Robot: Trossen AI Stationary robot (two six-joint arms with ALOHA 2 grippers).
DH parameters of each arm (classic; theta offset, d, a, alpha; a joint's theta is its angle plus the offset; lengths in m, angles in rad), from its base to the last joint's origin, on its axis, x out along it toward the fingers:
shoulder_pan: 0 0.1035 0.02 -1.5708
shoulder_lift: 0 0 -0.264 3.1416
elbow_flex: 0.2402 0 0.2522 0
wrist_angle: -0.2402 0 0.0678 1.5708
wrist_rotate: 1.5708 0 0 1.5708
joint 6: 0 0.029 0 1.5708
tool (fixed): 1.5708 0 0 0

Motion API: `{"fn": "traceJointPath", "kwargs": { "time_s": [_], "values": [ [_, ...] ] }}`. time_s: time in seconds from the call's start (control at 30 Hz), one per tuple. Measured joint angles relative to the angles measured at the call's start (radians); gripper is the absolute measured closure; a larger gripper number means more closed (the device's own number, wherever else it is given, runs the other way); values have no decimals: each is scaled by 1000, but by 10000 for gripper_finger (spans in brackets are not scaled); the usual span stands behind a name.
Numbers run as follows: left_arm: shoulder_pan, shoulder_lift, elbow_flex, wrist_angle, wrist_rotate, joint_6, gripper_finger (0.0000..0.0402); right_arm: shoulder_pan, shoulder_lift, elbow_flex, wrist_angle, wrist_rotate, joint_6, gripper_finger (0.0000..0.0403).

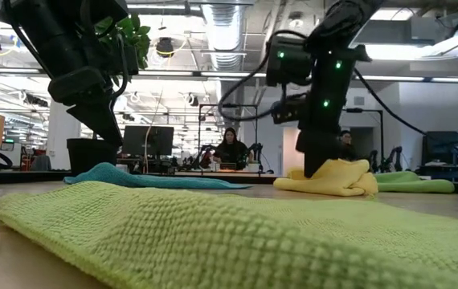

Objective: Fold microfiber towels
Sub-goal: Fold the yellow towel

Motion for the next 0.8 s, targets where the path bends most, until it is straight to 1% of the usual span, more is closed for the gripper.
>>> {"fn": "traceJointPath", "kwargs": {
  "time_s": [0.13,0.27,0.47,0.7,0.8],
  "values": [
    [0,0,0,0,0,0,237,-8,25,-1,-9,119,0,168],
    [0,0,0,0,0,0,237,-17,16,0,-11,171,3,168],
    [0,0,0,0,0,0,237,-46,-4,1,-24,177,37,168],
    [0,0,0,0,0,0,237,-82,-5,1,-116,172,118,168],
    [0,0,0,14,0,-22,237,-63,-39,22,-164,120,155,168]
  ]
}}
